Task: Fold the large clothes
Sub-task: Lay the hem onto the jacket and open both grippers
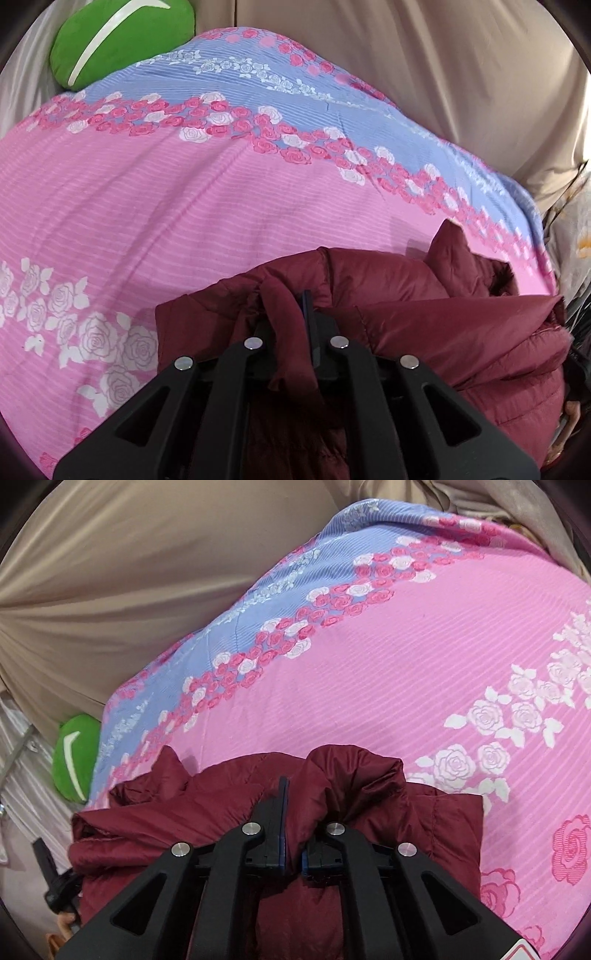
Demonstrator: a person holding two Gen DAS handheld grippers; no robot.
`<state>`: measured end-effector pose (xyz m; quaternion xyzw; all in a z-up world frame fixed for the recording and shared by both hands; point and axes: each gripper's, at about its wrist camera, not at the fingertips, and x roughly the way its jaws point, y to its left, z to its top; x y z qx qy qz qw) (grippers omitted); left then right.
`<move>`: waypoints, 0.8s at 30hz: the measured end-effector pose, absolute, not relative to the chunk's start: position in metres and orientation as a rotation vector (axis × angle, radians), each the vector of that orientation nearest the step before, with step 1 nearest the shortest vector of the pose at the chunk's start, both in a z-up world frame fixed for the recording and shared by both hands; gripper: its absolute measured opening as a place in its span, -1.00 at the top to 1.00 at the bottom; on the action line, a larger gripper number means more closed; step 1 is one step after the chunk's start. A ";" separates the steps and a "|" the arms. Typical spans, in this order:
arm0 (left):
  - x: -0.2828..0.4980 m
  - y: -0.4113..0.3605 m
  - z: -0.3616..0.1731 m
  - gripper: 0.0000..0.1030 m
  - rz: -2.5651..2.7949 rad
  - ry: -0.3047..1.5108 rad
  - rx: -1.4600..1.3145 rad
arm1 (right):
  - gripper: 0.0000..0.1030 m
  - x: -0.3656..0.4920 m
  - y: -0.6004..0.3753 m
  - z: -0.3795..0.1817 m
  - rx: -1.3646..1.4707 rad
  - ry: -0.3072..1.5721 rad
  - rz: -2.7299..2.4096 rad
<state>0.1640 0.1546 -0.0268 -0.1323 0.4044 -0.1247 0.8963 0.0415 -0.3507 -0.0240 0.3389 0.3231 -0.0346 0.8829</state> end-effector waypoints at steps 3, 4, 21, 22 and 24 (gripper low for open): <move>0.159 0.171 -0.019 0.70 -0.279 0.820 -0.368 | 0.75 0.025 -0.362 -0.014 0.783 0.584 -0.067; 0.153 0.180 -0.009 0.41 -0.269 0.799 -0.392 | 0.62 0.017 -0.363 -0.004 0.775 0.544 -0.075; 0.055 0.037 0.024 -0.41 -0.457 0.783 0.116 | 0.46 0.001 -0.147 0.019 0.238 0.722 0.276; 0.056 0.040 0.014 -0.38 -0.435 0.807 0.122 | 0.49 -0.003 -0.150 0.012 0.223 0.728 0.260; 0.049 0.054 0.001 -0.38 -0.398 0.811 0.140 | 0.50 -0.021 -0.165 0.003 0.190 0.727 0.193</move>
